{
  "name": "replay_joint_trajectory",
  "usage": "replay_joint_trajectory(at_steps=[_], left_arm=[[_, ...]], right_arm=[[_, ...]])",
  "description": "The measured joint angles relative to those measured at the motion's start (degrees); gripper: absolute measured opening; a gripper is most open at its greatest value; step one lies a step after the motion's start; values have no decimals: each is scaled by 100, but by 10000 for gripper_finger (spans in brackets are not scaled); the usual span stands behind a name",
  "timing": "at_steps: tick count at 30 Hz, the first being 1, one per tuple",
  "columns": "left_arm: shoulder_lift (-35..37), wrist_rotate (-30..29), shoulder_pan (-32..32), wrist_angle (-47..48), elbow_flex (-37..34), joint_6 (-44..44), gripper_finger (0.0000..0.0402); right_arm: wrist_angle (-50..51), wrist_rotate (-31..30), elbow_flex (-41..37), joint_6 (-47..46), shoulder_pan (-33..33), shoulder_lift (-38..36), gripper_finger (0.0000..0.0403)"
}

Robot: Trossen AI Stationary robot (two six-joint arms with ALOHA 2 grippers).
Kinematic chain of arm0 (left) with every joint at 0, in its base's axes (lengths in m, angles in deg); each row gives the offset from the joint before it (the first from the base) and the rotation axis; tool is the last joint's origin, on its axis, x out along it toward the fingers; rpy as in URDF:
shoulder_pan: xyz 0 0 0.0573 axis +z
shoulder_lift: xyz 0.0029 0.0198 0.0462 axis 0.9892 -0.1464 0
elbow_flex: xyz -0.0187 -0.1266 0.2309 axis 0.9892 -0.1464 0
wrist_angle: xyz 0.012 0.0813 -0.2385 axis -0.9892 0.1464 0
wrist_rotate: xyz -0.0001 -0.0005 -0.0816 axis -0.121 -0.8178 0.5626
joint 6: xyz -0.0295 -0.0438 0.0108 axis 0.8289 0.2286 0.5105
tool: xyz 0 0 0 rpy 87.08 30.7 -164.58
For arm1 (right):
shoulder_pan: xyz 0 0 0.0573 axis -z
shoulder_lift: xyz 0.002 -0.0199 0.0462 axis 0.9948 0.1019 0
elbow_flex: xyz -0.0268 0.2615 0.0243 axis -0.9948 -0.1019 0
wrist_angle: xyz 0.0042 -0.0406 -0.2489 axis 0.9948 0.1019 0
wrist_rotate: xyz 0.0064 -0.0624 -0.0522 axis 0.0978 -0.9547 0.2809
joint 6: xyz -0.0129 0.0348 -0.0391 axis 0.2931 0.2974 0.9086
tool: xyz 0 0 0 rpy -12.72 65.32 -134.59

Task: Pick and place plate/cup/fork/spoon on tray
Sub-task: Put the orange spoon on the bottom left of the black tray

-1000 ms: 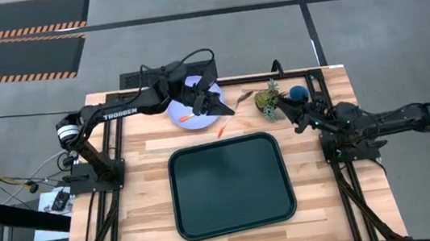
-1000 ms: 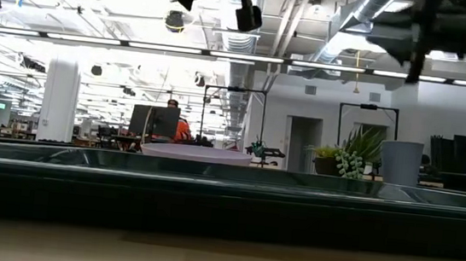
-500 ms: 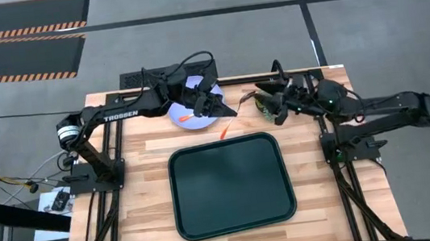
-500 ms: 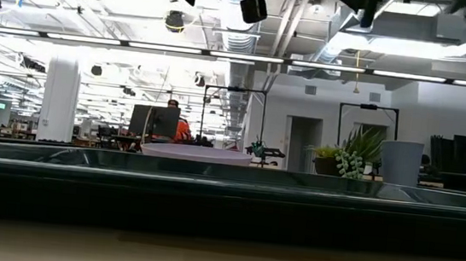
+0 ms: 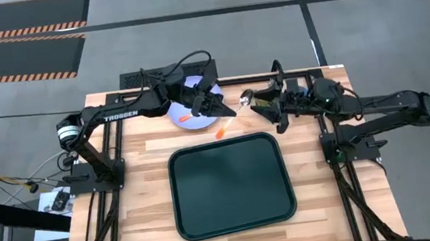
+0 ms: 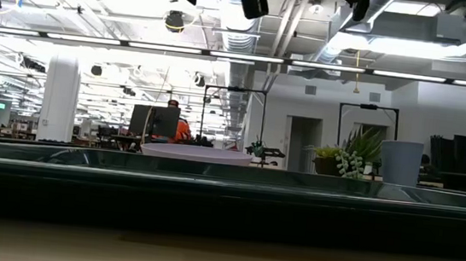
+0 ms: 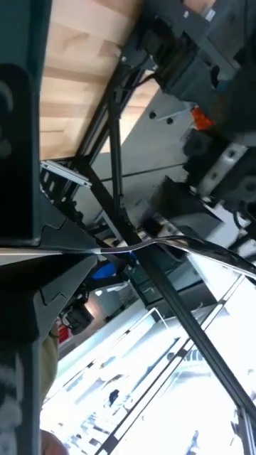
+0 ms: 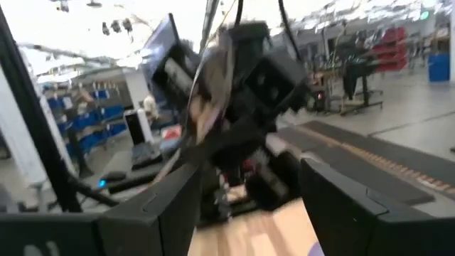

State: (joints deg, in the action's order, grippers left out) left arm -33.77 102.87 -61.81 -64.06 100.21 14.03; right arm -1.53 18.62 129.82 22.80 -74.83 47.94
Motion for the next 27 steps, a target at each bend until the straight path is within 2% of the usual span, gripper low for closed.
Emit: replay_joint_trajectory(at_steps=[8, 13, 18, 24, 27], left_arm=[[0, -236, 2, -19, 0, -134, 1], [0, -657, 2, 111, 0, -365, 0], [0, -1162, 2, 683, 2, -681, 0], [9, -1891, -217, 2259, 5, -937, 0], [79, -2570, -519, 3208, -2, -1143, 0]], right_arm=[[-391, 48, 0, -190, 0, 21, 260], [-496, 41, 0, -192, 0, 83, 260], [-351, 27, 0, -303, -25, 107, 260], [1076, 5, -7, -1278, -13, -218, 260], [1962, 31, -4, -1599, -22, -506, 260]])
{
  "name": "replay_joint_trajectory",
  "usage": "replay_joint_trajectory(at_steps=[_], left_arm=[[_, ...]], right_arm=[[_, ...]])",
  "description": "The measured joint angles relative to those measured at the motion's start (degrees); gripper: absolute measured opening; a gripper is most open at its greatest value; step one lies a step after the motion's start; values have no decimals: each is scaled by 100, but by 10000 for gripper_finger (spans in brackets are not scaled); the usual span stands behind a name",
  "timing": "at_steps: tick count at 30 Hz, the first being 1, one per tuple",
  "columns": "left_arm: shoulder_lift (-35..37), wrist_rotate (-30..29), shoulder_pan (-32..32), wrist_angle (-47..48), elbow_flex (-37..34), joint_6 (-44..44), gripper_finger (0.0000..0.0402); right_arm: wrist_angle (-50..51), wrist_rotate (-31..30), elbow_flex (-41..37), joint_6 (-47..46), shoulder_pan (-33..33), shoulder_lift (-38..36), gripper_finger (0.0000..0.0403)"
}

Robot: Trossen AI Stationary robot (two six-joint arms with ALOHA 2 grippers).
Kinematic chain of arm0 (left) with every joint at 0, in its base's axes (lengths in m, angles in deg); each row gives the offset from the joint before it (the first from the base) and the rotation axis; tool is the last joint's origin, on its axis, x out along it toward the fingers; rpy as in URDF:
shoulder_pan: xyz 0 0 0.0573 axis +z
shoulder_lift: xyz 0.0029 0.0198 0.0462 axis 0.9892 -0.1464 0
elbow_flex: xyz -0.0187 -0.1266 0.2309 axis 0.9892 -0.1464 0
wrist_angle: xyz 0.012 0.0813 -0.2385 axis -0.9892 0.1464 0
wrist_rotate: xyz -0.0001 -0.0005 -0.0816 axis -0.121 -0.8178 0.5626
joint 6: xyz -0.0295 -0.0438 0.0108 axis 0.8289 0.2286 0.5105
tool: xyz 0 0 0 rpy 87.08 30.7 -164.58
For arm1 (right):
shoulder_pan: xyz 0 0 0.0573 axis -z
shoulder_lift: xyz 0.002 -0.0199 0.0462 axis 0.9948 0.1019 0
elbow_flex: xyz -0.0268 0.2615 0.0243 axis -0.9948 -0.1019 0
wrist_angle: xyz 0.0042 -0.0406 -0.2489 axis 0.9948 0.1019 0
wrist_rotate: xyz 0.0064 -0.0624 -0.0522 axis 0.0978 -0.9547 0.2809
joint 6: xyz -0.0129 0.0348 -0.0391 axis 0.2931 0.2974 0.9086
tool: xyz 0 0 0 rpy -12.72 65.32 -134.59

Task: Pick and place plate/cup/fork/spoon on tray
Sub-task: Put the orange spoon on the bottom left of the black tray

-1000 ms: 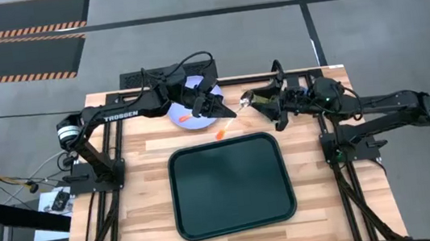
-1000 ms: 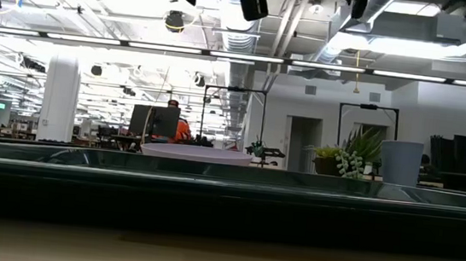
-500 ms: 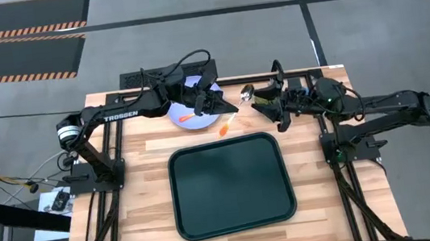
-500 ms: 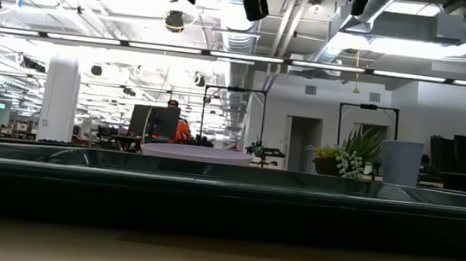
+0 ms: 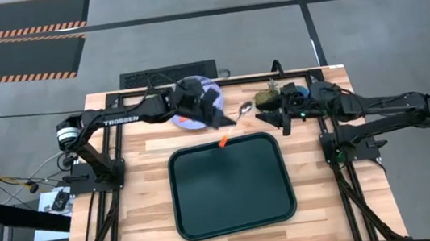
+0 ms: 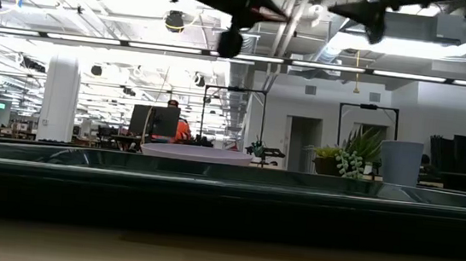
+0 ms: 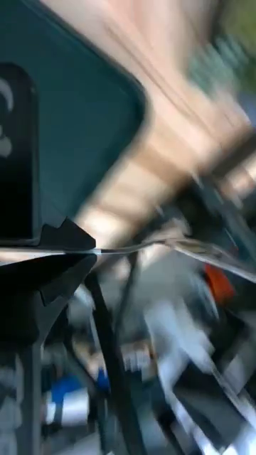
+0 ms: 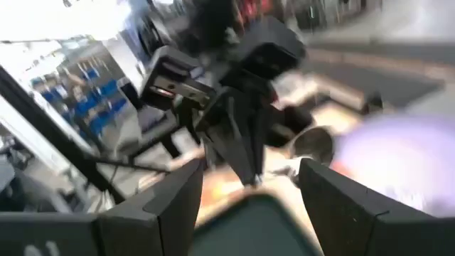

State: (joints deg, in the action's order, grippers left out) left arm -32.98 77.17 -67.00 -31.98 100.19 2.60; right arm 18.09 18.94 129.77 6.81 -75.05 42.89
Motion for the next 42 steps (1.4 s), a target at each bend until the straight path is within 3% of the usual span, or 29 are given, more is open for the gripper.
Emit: replay_joint_trajectory(at_steps=[4, 9, 12, 16, 19, 22, 26, 29, 35, 42], left_arm=[[150, -1086, -513, 781, -111, -176, 0], [542, -1724, -973, 169, -1156, 724, 0], [853, -2120, -1263, -648, -2160, 1807, 0], [1307, -2949, -1918, -2533, -3489, 3127, 0], [1485, -4145, -2675, -3302, -4315, 4026, 0], [1530, -5269, -3551, -3465, -4760, 4852, 0], [1532, -6331, -4497, -2867, -4852, 6018, 0], [1530, -6769, -4916, -2438, -4778, 6546, 0], [1530, -6871, -5336, -522, -4374, 7657, 0], [1457, -6954, -5619, 113, -4345, 8504, 0]], right_arm=[[695, -7, 0, -242, -53, -279, 260], [891, -8, 4, -200, -33, -587, 260], [976, -30, 4, -150, 24, -707, 260], [1110, -23, 4, -136, 124, -782, 260], [1140, -23, 4, -134, 175, -781, 260], [1139, -23, 4, -134, 197, -773, 260], [1142, -19, 4, -132, 192, -771, 260], [1142, -10, 4, -130, 192, -771, 260], [1140, -8, 4, -129, 192, -771, 260], [1142, -10, 4, -115, 192, -771, 260]])
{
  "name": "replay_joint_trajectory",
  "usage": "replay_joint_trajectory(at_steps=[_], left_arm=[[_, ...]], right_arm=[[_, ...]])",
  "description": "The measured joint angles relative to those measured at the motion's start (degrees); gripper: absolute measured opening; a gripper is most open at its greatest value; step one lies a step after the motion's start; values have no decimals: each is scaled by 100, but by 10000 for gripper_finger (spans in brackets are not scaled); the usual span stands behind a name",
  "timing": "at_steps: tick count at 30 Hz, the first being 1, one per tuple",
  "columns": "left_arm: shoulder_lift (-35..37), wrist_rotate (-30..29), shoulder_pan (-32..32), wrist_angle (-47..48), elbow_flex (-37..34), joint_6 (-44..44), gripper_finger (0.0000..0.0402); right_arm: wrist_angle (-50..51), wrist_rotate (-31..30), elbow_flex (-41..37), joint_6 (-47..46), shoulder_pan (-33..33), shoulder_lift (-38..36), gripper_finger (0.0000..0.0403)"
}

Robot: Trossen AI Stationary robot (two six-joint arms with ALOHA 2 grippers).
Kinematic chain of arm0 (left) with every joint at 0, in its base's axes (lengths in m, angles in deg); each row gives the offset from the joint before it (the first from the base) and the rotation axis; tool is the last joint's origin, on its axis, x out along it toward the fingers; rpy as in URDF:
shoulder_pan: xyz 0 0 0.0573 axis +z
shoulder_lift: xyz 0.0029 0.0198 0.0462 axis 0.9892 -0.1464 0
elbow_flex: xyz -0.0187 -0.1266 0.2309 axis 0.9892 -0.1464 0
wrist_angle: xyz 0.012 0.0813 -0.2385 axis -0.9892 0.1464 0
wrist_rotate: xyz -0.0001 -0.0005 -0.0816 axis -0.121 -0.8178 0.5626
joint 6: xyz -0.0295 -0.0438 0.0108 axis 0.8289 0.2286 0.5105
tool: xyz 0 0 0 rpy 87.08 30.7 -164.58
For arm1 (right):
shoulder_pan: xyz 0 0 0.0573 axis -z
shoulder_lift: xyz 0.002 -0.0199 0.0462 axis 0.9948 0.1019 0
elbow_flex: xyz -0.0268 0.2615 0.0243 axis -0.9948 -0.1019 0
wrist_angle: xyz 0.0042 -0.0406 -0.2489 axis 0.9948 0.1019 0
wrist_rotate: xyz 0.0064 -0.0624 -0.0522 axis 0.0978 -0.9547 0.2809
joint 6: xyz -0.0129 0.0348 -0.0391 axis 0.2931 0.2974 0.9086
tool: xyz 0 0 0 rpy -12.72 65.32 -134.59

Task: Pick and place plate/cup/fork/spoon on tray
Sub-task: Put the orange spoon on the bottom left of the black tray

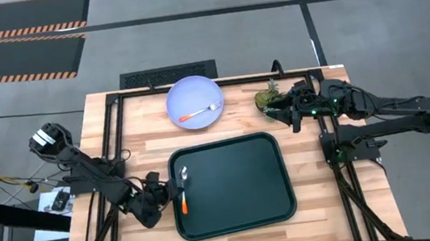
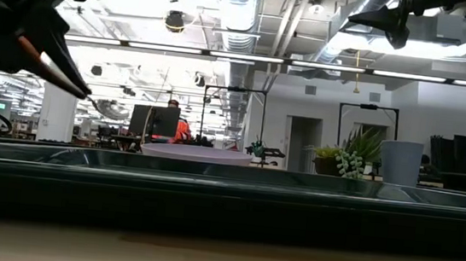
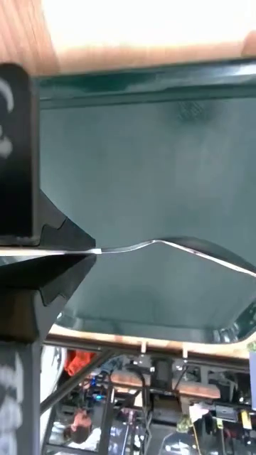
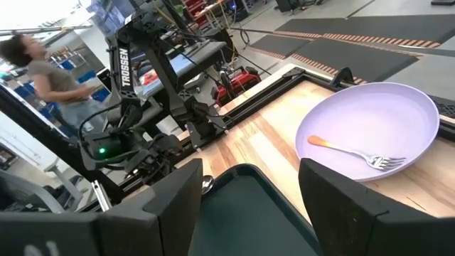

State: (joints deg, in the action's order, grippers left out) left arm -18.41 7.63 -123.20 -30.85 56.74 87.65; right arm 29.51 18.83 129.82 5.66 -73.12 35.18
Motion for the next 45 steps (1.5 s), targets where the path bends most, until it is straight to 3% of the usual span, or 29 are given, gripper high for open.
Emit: replay_joint_trajectory(at_steps=[8, 15, 20, 32, 45], left_arm=[[-809, 155, -6, -878, 25, 81, 0], [-1334, 324, -33, -599, 403, 279, 0], [-1334, 441, -32, -108, 566, 287, 0], [-1356, 983, 31, -279, 566, 273, 0], [-1356, 1113, 92, -497, 564, 273, 2]], right_arm=[[26, 0, -2, -1, 0, 0, 260], [33, 0, -2, -12, 0, 0, 260], [79, -1, -2, -17, 0, 2, 260], [92, -2, -2, -13, 0, 2, 260], [94, -4, -2, -11, 0, 2, 260]])
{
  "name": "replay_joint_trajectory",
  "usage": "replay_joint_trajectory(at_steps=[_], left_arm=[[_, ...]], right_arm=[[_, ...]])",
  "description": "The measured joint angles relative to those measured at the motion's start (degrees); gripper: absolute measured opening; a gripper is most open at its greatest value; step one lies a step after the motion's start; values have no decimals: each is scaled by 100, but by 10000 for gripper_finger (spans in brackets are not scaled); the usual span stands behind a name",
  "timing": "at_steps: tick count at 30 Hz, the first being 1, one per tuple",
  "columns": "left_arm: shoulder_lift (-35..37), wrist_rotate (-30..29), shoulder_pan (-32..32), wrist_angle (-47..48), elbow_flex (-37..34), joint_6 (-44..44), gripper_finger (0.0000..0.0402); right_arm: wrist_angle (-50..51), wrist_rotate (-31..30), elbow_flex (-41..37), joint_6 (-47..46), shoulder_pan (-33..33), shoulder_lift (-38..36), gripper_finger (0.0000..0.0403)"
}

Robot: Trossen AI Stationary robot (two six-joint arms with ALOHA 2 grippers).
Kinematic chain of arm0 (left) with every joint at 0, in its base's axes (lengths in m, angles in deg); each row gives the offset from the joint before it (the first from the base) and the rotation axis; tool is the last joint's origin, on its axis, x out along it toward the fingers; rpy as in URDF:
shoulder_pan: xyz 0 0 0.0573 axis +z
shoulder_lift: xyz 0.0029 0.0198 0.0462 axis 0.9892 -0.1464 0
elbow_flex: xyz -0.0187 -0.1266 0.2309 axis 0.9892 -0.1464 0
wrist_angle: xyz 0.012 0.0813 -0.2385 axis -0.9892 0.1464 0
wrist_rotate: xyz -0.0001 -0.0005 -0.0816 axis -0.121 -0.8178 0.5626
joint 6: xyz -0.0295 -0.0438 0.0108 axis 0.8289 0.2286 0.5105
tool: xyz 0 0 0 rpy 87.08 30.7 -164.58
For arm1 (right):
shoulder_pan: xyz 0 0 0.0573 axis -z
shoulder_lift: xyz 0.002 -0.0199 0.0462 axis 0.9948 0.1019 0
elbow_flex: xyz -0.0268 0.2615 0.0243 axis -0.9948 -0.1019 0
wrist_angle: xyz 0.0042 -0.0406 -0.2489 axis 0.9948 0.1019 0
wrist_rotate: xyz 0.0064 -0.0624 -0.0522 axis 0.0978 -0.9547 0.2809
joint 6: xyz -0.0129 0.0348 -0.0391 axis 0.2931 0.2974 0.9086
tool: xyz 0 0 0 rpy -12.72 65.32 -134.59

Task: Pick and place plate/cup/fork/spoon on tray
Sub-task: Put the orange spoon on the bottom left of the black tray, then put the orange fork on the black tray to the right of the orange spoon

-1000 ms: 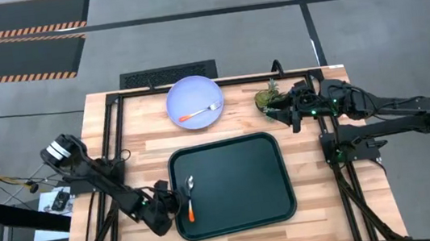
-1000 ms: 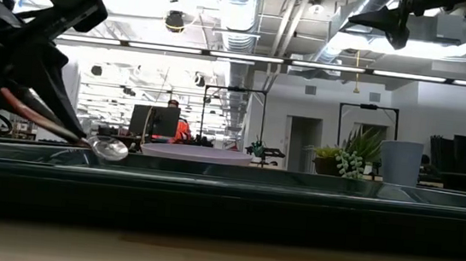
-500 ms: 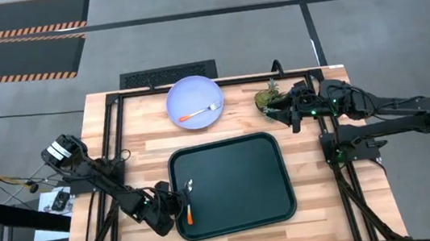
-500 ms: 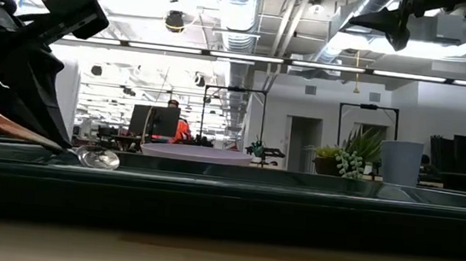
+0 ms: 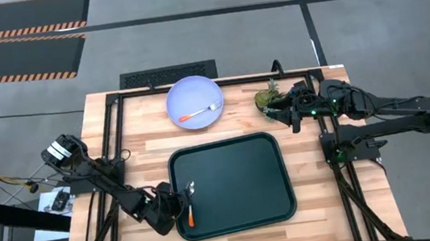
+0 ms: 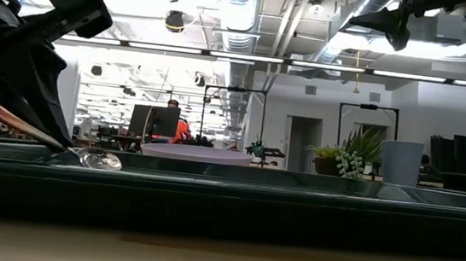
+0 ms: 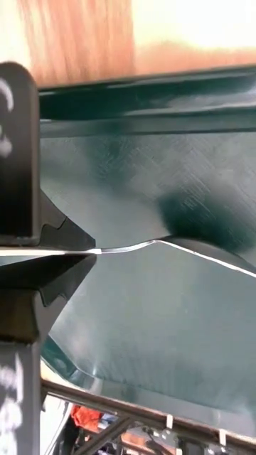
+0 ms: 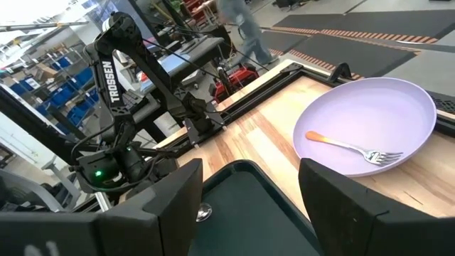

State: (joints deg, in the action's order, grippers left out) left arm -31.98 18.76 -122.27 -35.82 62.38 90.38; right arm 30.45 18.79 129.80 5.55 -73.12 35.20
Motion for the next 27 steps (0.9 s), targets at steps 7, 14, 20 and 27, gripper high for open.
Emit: replay_joint_trajectory(at_steps=[7, 14, 20, 27], left_arm=[[0, 99, 90, -17, 0, -17, 53], [0, 105, 131, -39, -2, -44, 136], [13, 145, 131, -36, -2, -42, 173], [499, 343, 112, 149, -4, -41, 180]], right_arm=[[0, 0, 0, 2, 0, 0, 260], [0, 0, 0, 2, 0, 0, 260], [0, -2, 0, 4, 0, 2, 260], [24, -2, 0, 7, 0, 2, 260]])
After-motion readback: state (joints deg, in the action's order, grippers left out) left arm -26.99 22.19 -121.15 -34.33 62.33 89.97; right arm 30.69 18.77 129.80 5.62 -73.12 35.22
